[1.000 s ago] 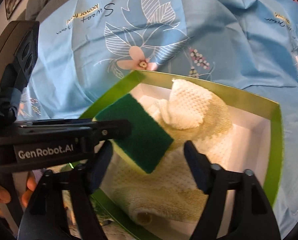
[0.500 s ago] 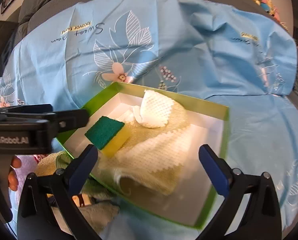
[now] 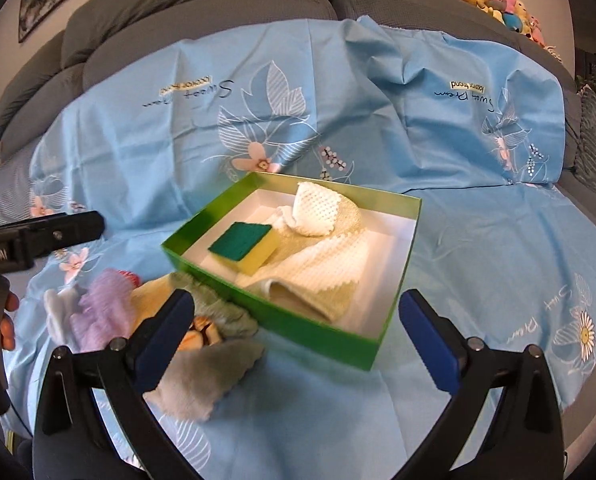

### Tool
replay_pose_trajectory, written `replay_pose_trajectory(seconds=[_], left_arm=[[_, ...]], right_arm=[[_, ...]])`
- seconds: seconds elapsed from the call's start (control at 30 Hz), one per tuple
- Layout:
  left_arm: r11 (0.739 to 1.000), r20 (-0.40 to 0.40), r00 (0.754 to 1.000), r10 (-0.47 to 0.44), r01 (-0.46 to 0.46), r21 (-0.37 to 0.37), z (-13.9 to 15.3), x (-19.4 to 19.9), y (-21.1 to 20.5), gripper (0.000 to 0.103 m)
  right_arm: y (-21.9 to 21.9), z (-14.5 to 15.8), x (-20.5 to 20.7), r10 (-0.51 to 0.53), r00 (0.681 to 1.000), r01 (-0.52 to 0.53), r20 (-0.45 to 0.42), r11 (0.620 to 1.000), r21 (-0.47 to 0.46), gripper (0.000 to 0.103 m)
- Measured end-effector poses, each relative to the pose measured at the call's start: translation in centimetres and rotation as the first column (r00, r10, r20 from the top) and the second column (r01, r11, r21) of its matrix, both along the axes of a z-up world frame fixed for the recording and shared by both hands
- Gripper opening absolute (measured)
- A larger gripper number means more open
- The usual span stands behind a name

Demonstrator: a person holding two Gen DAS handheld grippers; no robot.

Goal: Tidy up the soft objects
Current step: 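Grasp the purple mesh bath puff with the right gripper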

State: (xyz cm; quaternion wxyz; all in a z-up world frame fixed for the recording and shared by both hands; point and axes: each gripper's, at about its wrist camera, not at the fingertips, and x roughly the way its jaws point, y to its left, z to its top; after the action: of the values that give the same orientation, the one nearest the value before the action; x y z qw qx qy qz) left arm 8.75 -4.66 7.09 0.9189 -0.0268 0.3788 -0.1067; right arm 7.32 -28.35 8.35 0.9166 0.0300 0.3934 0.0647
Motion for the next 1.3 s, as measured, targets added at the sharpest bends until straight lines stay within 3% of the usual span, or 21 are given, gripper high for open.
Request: replay_pose_trajectory(seconds=[0.3, 0.6, 0.7, 0.8, 1.03, 1.3], left_arm=[[0.993, -0.014, 0.993, 0.118, -0.118, -0.026, -0.9, -5.9, 5.8, 0.102], [0.970, -0.141, 0.980, 0.143, -0.167, -0.175, -5.5, -9.2, 9.2, 0.102], [0.967, -0.149, 0.979, 0.141, -0.168, -0.190, -7.0, -10.0, 9.1, 0.102], [0.971, -0.164, 0.980, 0.113, -0.144, -0.190, -8.4, -10.0, 8.5, 0.102], [0.965, -0.177, 0.983, 0.056, -0.098, -0.242, -10.2, -8.4, 7.5, 0.102], [0.966, -0.131, 0.991, 0.011, -0.044, -0.256, -10.5, -6.1, 6.8, 0.102]], right_arm=[[2.0, 1.2, -3.5, 0.082, 0.996, -0.083, 0.025, 0.995, 0.054, 0.102], [5.8, 1.2, -5.9, 0.230, 0.972, -0.233, 0.049, 0.970, 0.072, 0.102], [7.0, 0.3, -5.7, 0.275, 0.961, -0.274, 0.017, 0.949, 0.153, 0.102], [7.8, -0.4, -5.1, 0.286, 0.958, -0.278, -0.009, 0.938, 0.206, 0.102], [9.8, -1.2, -3.1, 0.327, 0.944, -0.311, -0.036, 0.923, 0.225, 0.102], [12.1, -2.1, 0.1, 0.377, 0.924, -0.353, -0.065, 0.906, 0.236, 0.102]])
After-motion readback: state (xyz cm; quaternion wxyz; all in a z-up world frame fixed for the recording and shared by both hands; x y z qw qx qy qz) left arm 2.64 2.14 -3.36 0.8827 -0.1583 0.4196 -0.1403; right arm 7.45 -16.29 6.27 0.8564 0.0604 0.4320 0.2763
